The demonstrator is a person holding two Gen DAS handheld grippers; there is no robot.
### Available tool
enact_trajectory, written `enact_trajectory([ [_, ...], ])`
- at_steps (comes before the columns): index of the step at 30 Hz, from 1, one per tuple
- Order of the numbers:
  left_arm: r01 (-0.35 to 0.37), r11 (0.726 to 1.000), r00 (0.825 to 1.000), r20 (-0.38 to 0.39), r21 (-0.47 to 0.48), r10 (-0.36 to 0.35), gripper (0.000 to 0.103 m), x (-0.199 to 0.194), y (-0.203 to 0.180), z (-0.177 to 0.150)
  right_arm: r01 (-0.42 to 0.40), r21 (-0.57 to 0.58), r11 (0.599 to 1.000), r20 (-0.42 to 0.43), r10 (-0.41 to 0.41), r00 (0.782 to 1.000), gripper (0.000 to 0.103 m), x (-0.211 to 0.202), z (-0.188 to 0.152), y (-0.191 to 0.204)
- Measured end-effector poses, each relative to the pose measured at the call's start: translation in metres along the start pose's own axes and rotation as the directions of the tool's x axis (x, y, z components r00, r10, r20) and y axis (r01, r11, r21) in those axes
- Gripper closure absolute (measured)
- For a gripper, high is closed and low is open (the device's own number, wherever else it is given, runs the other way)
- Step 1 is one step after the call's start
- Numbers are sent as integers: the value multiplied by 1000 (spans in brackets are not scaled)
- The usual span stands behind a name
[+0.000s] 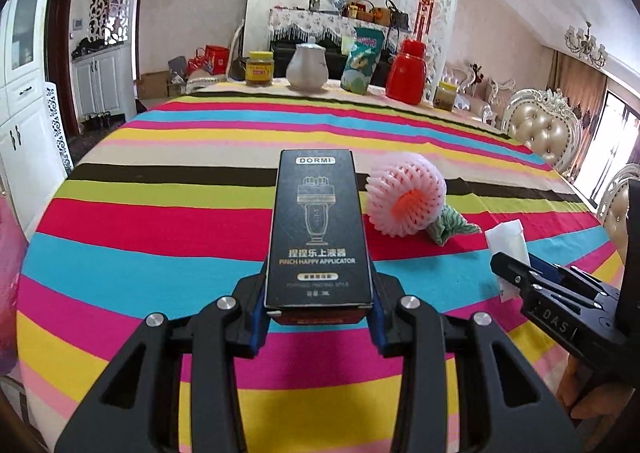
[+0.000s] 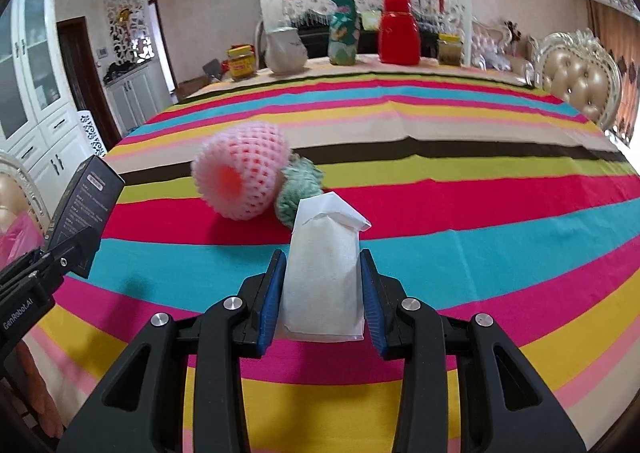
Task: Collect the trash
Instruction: 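Carry the paper packet and black box over to the pink bin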
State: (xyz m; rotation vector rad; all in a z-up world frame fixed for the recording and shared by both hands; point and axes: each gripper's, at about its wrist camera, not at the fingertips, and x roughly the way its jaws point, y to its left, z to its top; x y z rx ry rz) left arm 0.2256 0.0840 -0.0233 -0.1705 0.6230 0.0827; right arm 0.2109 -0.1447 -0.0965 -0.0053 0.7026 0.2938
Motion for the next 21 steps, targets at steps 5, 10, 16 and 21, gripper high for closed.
enact_trajectory([
  [5,-8,1000,999,40,-24,9,65,-22,15,-2,-36,-31,999,19,37,999,67,-6,-3,14],
  [10,-47,999,995,82,-17,48,65,-41,26,-5,-92,-78,993,28,94,995,67,-12,-7,37],
  [16,-81,996,991,102,-24,83,65,-59,47,-12,-124,-157,980,60,135,989,67,-25,-8,67],
  [21,-119,993,986,118,-27,121,65,-74,66,-15,-156,-204,967,79,175,981,67,-37,-7,90],
])
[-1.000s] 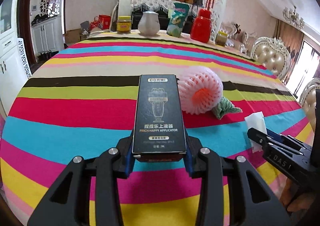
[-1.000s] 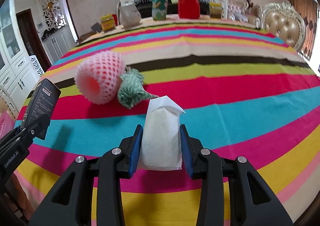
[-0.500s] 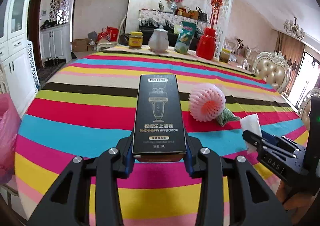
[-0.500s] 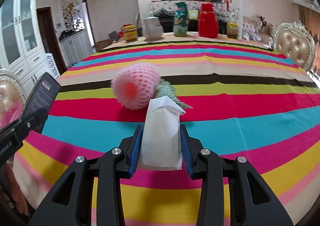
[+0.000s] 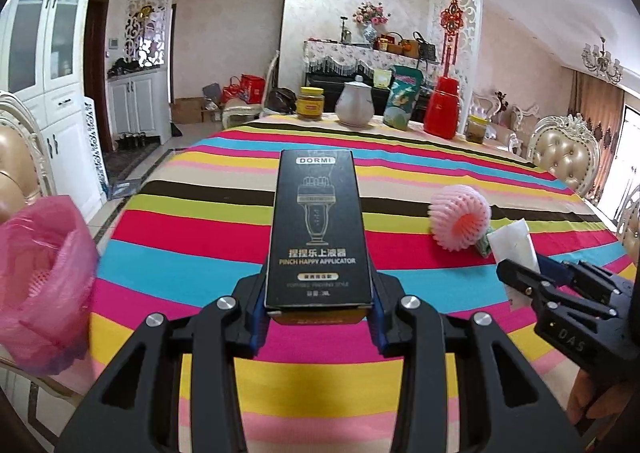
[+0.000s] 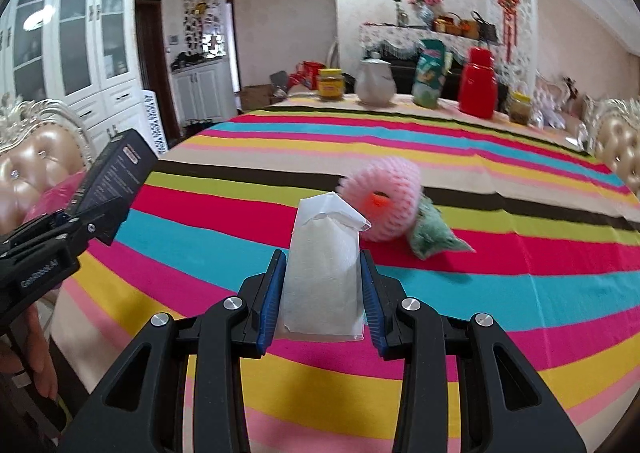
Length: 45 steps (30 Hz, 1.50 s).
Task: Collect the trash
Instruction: 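Carry the paper packet and black box over to the pink bin, then open both tools over the pink bin to drop packet and box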
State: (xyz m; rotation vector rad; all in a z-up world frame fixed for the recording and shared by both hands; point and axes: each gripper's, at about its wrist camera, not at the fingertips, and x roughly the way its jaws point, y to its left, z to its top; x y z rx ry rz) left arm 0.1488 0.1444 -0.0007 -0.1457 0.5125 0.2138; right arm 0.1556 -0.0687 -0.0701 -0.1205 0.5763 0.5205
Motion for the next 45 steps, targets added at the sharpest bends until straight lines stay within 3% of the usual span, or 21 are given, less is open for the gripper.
enact_trajectory([
  [24,-171,983,984,46,-63,174,65,-44,114,-18,-196,-118,973,17,199,980,67,14,30,138],
  [30,-245,964,966,59,-102,252,65,-62,164,-22,-283,-176,943,-8,286,958,67,29,40,195],
  [37,-348,926,931,59,-147,360,65,-88,235,-26,-372,-253,893,-44,373,927,67,43,46,263],
  [45,-410,900,908,25,-148,417,65,-88,294,-30,-457,-294,840,-92,451,888,67,65,60,329],
])
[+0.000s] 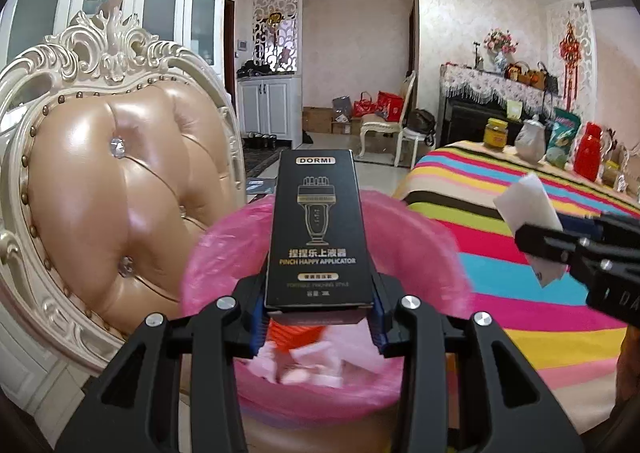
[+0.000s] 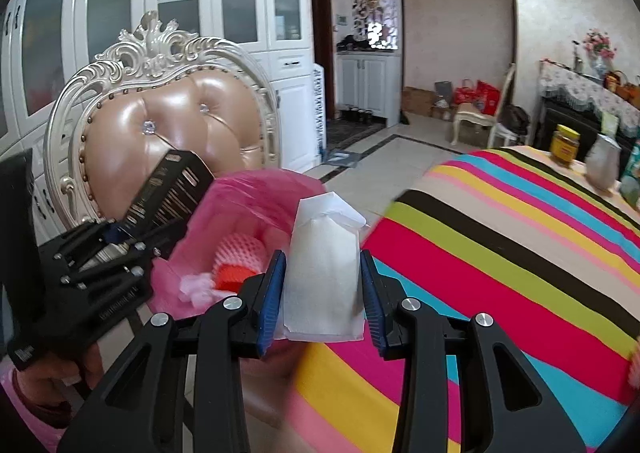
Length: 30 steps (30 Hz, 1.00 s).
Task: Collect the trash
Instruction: 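Open both tools over the pink bin to drop packet and box, then move both open tools back over the remaining trash on the table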
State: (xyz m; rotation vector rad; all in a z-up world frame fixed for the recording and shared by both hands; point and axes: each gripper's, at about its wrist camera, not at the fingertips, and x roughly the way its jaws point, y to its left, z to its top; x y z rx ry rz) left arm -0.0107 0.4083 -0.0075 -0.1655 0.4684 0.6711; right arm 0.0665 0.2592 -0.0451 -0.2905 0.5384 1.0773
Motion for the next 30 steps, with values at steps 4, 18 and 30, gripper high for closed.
enact_trajectory([
  [4,-9,1000,1000,-24,-1,9,64,17,19,0,-36,3,999,-17,36,999,67,24,13,10],
  [18,-94,994,996,-16,-52,93,20,26,41,-9,-52,44,998,32,50,998,30,43,32,1],
  [30,22,1000,1000,0,16,-22,5,2,-40,-2,106,91,990,17,-108,994,30,-29,-18,-73],
])
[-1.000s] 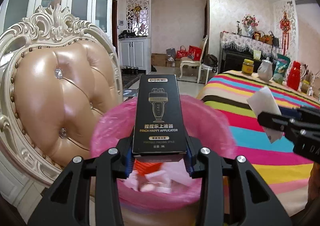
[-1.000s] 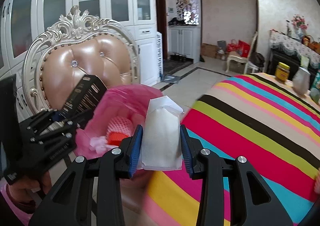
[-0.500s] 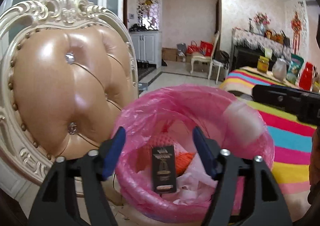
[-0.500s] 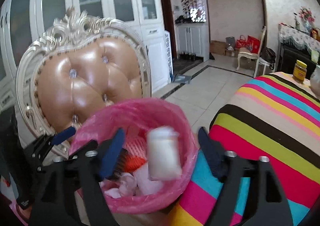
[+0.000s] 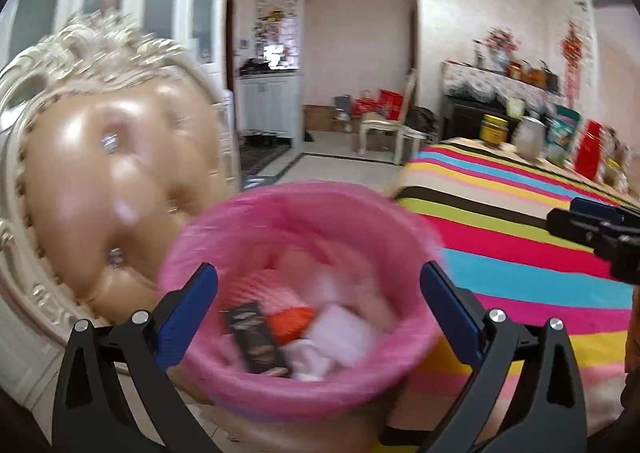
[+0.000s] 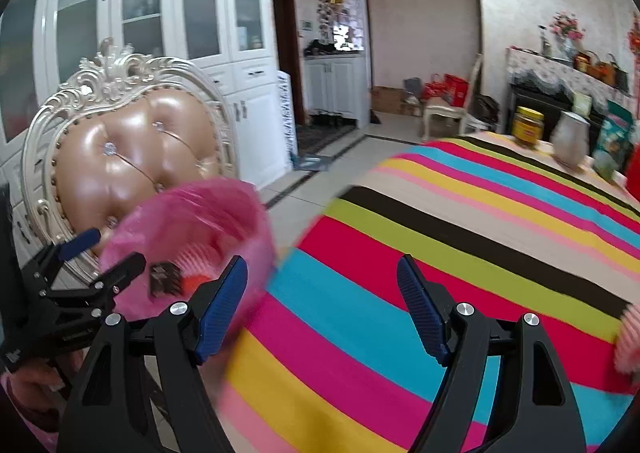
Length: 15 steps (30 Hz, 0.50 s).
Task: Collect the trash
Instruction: 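Move both open tools back over the remaining trash on the table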
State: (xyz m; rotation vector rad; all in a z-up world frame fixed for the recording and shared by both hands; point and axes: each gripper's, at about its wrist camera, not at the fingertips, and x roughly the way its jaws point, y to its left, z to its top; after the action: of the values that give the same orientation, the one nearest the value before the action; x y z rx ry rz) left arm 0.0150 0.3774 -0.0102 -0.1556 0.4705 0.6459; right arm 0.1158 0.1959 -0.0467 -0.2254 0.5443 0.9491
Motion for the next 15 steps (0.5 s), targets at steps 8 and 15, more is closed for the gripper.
enact_trajectory([
  [8,216,974,976,-35,74,-214,5,-5,-105,11,202,108,973,-43,-199,979,30,-53,-50,-98],
  [15,384,915,922,-105,119,-373,5,-1,-210,11,403,236,884,-106,-389,915,30,-112,-93,-202],
])
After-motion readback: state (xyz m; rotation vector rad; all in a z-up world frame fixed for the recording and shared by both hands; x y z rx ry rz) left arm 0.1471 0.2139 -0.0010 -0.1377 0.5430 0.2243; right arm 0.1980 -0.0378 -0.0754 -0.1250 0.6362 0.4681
